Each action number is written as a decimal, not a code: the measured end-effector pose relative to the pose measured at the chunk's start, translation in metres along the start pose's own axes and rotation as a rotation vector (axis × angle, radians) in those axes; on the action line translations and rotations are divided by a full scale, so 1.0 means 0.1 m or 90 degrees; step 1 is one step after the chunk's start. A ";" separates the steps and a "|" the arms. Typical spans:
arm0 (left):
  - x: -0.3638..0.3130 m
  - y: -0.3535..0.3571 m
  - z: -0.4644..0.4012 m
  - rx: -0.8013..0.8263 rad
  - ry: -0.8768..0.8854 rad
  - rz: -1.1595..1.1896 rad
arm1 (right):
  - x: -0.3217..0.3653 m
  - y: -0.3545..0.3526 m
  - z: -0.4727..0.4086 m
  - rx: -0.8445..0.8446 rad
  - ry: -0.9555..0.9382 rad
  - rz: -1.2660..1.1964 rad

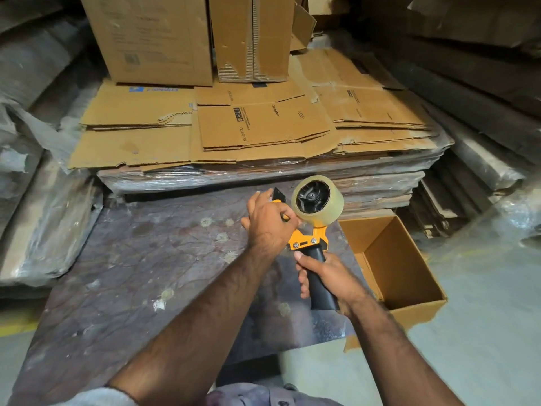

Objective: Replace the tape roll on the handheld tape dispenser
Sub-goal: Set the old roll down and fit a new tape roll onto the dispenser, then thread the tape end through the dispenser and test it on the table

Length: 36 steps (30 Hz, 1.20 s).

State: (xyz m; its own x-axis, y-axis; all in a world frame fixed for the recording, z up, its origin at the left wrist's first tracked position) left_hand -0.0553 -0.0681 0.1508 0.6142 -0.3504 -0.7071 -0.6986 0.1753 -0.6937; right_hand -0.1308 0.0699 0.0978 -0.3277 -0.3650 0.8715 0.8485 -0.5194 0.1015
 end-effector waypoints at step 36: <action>0.14 0.01 0.14 0.136 0.018 0.194 | 0.00 -0.23 0.02 -0.181 0.132 -0.018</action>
State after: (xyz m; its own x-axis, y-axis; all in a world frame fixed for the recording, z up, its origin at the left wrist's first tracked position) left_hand -0.0424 -0.0598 0.1385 0.3768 -0.2776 -0.8837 -0.7541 0.4622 -0.4666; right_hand -0.1498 0.0833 0.0960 -0.4512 -0.4810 0.7517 0.6976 -0.7155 -0.0390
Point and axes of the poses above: each hand's wrist, its own z-axis away from the middle knuckle, its own y-axis out of the palm, x = y × z, the point moved 3 cm from there along -z, towards the middle knuckle, and after that the axes turned 6 degrees about -x, right-handed, at the moved point
